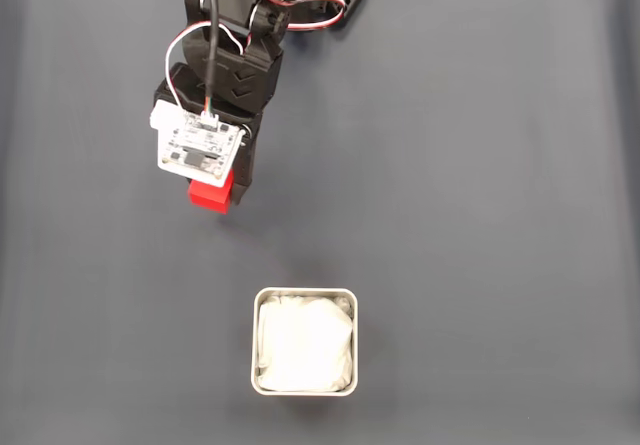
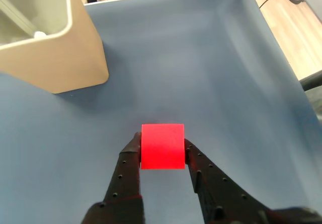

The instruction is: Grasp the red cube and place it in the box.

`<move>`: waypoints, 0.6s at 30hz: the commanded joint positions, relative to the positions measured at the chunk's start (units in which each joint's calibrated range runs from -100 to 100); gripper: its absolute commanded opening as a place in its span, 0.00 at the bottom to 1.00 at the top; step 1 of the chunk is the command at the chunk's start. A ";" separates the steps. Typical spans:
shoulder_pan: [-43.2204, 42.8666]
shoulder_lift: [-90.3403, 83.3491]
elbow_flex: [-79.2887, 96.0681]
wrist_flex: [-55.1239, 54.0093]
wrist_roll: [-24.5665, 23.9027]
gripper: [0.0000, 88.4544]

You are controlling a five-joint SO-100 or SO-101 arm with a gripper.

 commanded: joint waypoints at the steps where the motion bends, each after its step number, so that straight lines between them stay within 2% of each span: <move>1: -1.74 -2.75 -5.50 2.17 -0.83 0.00; 18: -7.77 -2.14 -17.27 6.35 -1.07 0.00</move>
